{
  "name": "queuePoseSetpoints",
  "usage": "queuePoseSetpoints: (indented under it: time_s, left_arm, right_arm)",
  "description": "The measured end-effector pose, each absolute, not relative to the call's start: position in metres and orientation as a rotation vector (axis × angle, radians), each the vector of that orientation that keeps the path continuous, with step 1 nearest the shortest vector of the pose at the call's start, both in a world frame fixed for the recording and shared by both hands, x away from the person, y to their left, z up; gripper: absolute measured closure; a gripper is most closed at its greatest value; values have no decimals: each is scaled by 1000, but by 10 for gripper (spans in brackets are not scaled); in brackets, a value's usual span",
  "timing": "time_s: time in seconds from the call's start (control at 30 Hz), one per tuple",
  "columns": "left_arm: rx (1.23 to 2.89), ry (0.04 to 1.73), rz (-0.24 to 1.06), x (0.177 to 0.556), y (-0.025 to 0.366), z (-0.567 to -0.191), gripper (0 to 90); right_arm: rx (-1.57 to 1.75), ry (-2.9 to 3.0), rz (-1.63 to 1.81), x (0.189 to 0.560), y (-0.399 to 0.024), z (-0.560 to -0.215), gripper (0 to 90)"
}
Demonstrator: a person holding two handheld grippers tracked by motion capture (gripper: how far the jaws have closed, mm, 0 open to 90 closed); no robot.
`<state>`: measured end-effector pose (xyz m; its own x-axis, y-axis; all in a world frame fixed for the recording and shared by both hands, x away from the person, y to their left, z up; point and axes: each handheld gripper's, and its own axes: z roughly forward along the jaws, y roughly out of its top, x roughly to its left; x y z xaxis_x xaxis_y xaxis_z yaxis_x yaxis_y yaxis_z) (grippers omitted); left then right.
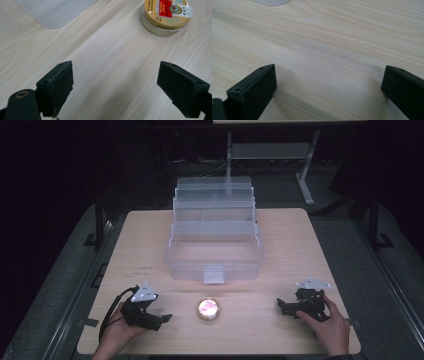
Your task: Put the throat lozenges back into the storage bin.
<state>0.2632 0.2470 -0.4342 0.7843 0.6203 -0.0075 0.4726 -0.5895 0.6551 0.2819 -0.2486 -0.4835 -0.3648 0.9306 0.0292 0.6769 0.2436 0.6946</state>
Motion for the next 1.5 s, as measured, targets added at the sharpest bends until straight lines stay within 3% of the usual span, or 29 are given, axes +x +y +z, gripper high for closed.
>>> queuePoseSetpoints:
  time_s: [1.5]
  left_arm:
    - [2352, 657, 236, 279, 199, -421, 133]
  right_arm:
    - [1469, 2131, 889, 283, -248, -484, 0]
